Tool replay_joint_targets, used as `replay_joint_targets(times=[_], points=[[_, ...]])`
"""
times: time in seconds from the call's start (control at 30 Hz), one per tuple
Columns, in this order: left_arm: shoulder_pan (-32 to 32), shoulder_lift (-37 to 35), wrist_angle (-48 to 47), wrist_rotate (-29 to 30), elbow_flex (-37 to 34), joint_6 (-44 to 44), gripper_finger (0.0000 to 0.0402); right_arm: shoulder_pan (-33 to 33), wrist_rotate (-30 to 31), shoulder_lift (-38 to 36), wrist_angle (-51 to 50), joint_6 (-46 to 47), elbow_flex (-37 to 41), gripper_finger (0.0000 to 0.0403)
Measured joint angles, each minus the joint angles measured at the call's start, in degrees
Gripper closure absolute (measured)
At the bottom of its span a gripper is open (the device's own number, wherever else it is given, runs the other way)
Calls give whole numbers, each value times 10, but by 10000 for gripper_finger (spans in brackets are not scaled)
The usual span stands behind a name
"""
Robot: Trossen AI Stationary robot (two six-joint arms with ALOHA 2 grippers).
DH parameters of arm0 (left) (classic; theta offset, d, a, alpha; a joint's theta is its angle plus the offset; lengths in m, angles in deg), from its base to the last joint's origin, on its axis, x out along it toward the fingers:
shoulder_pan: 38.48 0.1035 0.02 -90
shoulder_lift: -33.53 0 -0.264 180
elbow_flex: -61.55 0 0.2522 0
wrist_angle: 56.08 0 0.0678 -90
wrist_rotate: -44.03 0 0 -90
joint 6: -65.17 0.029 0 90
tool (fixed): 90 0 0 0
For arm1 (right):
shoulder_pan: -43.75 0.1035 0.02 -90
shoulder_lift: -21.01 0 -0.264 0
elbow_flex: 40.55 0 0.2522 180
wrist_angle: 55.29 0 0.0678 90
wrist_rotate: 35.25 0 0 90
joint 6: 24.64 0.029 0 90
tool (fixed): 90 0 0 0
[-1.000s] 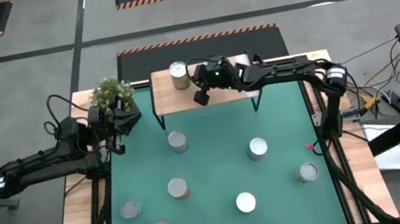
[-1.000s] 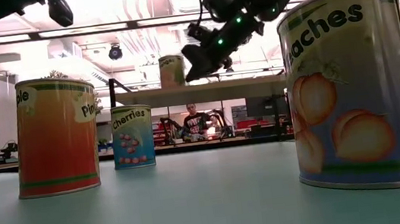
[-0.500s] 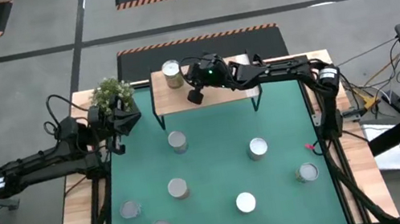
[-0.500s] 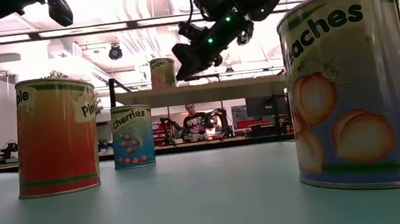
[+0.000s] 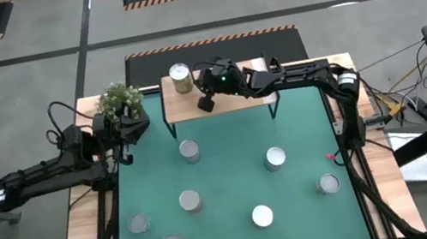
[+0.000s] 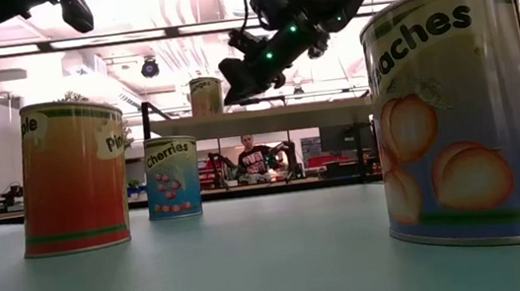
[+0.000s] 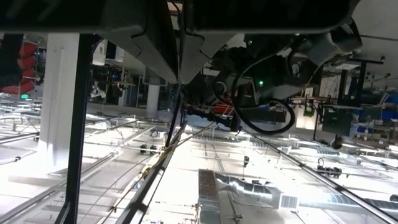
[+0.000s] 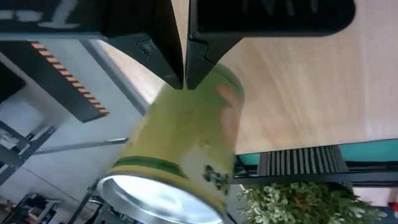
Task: Pick and place cans onto a shelf
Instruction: Put the big canned oranges on the shelf
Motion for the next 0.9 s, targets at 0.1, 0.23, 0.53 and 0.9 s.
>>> replay_joint_targets(times=[0.1, 0.23, 0.53, 0.9], points=[[0, 0, 2, 0, 0, 0, 402, 1, 0, 5, 37, -1, 0, 394], [0, 0, 7, 0, 0, 0, 402, -1, -4, 15, 99, -6, 0, 394], [0, -1, 7, -4, 0, 0, 402, -1, 18, 18, 50, -9, 0, 394], [0, -1, 18, -6, 0, 0, 402, -16, 10, 16, 124, 21, 0, 394]])
